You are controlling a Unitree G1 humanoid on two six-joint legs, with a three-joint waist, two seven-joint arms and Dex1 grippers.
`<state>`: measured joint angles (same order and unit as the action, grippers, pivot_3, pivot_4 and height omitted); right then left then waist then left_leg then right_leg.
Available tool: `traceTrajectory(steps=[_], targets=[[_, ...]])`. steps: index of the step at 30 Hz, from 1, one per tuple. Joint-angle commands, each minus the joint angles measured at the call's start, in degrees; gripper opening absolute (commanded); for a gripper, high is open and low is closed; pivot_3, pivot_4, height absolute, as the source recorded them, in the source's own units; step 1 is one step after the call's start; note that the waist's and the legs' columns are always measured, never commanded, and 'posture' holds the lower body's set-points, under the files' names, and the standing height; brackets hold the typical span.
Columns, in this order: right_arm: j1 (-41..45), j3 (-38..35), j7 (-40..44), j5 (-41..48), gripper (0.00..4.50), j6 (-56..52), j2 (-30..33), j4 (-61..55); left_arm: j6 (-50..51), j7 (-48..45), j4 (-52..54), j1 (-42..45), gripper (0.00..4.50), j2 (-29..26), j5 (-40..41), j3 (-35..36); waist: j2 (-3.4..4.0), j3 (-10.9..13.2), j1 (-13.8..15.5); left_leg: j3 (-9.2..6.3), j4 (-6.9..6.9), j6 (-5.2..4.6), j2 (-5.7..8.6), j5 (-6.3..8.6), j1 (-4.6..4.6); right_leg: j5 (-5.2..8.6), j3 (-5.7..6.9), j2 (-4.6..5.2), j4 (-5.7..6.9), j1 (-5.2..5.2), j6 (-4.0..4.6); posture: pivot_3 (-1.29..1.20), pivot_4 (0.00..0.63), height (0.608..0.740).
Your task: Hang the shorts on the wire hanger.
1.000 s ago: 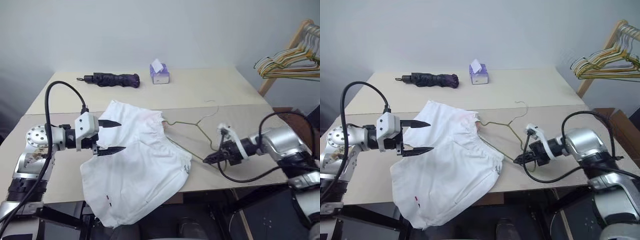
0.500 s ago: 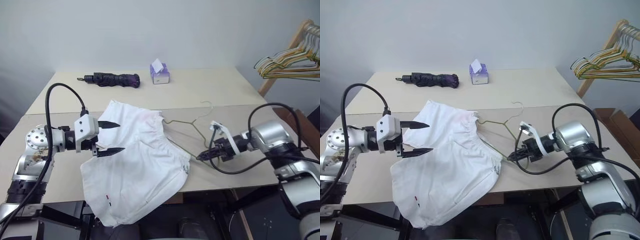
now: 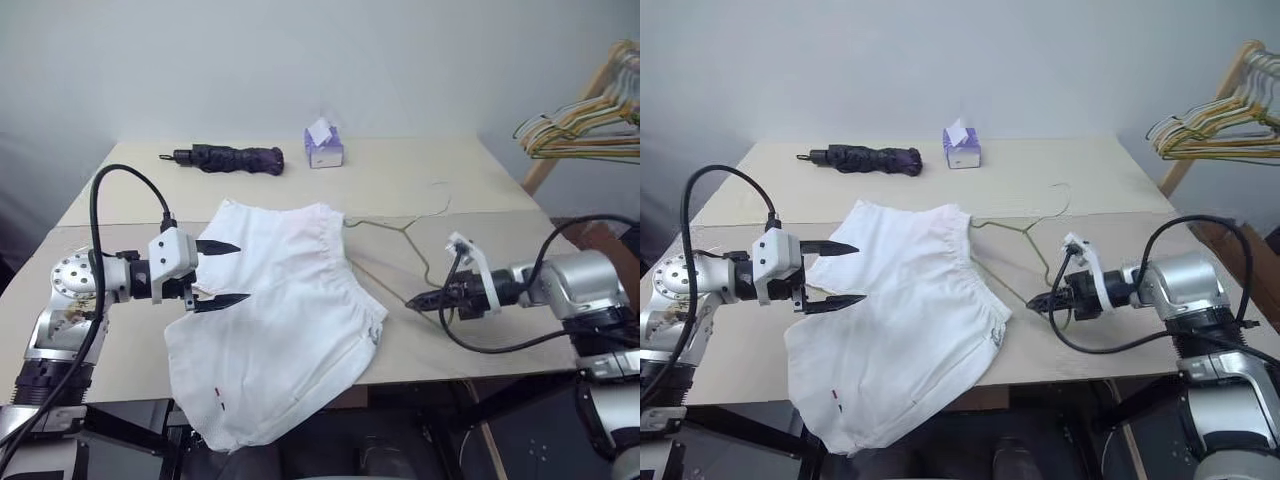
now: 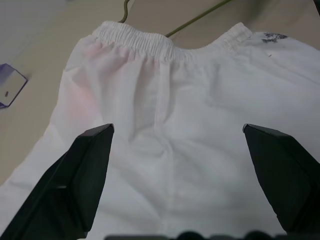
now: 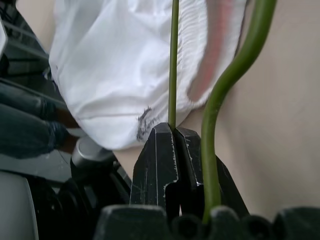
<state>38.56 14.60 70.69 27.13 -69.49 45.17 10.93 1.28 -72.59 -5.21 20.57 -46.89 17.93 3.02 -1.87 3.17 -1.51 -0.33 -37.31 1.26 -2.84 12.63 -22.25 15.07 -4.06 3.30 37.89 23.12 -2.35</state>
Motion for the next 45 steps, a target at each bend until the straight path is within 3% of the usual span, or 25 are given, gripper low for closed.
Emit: traceTrajectory(steps=[1, 6, 15, 20, 28, 32, 36, 45], targets=[[4.03, 1.65, -3.55, -2.24, 0.00, -0.50, -3.62, 5.09, -1.02, 0.18, 0.15, 2.00, 4.48, -0.12, -0.20, 0.09, 0.00, 0.00, -0.53, 0.00, 0.02, 0.00, 0.00, 0.00, 0.00, 0.00, 0.00, 0.00, 0.00, 0.01, 0.00, 0.04, 0.030, 0.740], [9.49, 3.00, -5.02, -5.19, 0.00, 2.33, -8.09, 15.00, -0.98, 0.15, 0.10, 2.05, 4.48, -0.51, -0.02, 0.27, 0.01, 0.01, -0.76, -0.02, 0.08, 0.00, 0.01, 0.00, -0.07, -0.01, 0.00, 0.01, -0.02, 0.06, 0.02, 0.04, 0.030, 0.740], [16.25, 11.86, 7.32, -10.58, 0.00, 10.50, -8.96, 23.63, -0.75, 1.16, 2.06, -0.08, 4.48, -0.87, 0.28, 1.14, 0.03, 0.02, -0.46, -0.03, 0.08, 0.00, 0.01, 0.00, -0.07, -0.01, 0.02, 0.01, 0.00, 0.06, 0.02, 0.07, 0.030, 0.740], [18.78, 13.04, 12.93, -13.08, 0.00, 15.02, -8.58, 27.54, -0.81, 1.67, 3.02, -1.31, 4.48, -1.14, 0.47, 1.59, 0.03, 0.02, -0.07, -0.03, 0.08, 0.00, 0.00, 0.00, -0.05, -0.01, 0.02, 0.01, 0.04, 0.08, 0.02, 0.09, 0.028, 0.740], [24.73, 8.55, 6.39, -17.36, 0.00, 20.26, -15.99, 43.43, -0.80, 1.75, 3.52, -1.60, 4.48, -1.33, 0.42, 1.82, 0.03, 0.01, 0.47, -0.02, 0.09, 0.00, 0.01, 0.00, -0.03, -0.02, 0.02, 0.00, 0.07, 0.09, 0.04, 0.10, 0.015, 0.740], [25.17, 5.44, 4.69, -18.04, 0.00, 21.51, -15.98, 46.04, -0.71, 1.54, 3.52, -1.30, 4.48, -1.58, 0.56, 1.90, 0.03, 0.01, 1.05, -0.02, 0.09, 0.01, 0.02, -0.01, -0.08, -0.02, 0.02, 0.02, 0.04, 0.09, 0.04, 0.10, 0.008, 0.740], [22.99, 0.85, 2.67, -17.02, 0.00, 22.61, -13.33, 39.94, -0.92, 1.52, 3.22, -1.08, 4.48, -1.54, 0.48, 1.65, 0.03, 0.01, 1.44, -0.02, 0.08, 0.01, 0.02, -0.01, -0.09, -0.02, 0.04, 0.03, 0.05, 0.10, 0.04, 0.08, 0.006, 0.740], [2.99, -3.56, -14.56, -24.86, 0.00, 41.21, -6.25, -4.32, -5.23, 2.60, -6.10, 7.72, 4.48, -0.57, -2.89, 0.40, 0.03, 0.01, 1.44, -0.02, 0.08, 0.02, 0.02, -0.01, -0.10, -0.02, 0.04, 0.02, 0.08, 0.14, 0.03, 0.03, 0.000, 0.740]])
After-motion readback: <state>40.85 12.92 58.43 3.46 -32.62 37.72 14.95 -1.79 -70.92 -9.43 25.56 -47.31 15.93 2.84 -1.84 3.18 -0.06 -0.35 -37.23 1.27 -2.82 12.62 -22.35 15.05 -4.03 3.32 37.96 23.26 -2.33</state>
